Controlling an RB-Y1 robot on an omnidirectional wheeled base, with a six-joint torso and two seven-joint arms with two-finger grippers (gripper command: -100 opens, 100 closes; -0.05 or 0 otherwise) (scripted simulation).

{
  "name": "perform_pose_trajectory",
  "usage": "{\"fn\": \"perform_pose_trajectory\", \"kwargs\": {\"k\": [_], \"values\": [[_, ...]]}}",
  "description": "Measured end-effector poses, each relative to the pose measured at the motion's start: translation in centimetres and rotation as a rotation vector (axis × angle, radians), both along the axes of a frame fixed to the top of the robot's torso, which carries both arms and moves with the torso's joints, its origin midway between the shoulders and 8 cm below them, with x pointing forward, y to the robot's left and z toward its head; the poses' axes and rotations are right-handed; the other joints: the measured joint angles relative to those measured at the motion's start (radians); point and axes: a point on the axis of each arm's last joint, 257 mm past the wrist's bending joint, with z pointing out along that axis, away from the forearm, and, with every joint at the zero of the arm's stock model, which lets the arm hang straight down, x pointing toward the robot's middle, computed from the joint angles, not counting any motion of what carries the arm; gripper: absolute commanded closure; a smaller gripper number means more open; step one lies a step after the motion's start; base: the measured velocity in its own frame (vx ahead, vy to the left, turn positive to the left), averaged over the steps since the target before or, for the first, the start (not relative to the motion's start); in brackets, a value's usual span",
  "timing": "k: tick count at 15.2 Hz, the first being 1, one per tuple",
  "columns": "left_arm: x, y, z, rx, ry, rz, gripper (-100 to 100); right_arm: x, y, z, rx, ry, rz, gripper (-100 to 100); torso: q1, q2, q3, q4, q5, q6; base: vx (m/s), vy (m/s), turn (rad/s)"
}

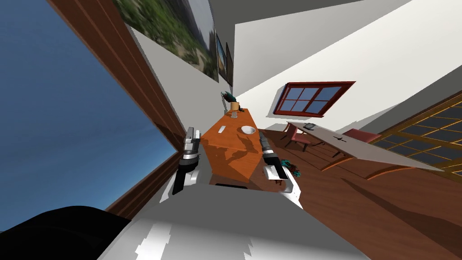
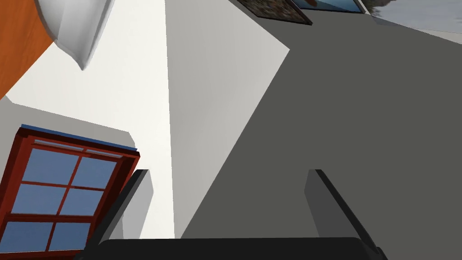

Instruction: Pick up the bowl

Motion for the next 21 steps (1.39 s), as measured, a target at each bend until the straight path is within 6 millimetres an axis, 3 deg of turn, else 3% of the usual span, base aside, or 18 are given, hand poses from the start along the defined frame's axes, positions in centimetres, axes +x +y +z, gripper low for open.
{"fn": "perform_pose_trajectory", "kwargs": {"k": [9, 21], "values": [[0.0, 0.0, 0.0, 0.0, 0.0, 0.0, 0, 4.9, -0.4, -1.7, -0.204, 0.099, -0.048, -100, 0.0, -0.001, 0.0, 0.0, 0.0, 0.0, -0.048, -0.048, 0.153], [0.0, 0.0, 0.0, 0.0, 0.0, 0.0, 0, 10.9, -2.6, -3.6, -0.504, 0.241, -0.122, -100, 0.0, 0.0, 0.0, 0.0, 0.0, -0.001, -0.051, -0.038, 0.162]]}}
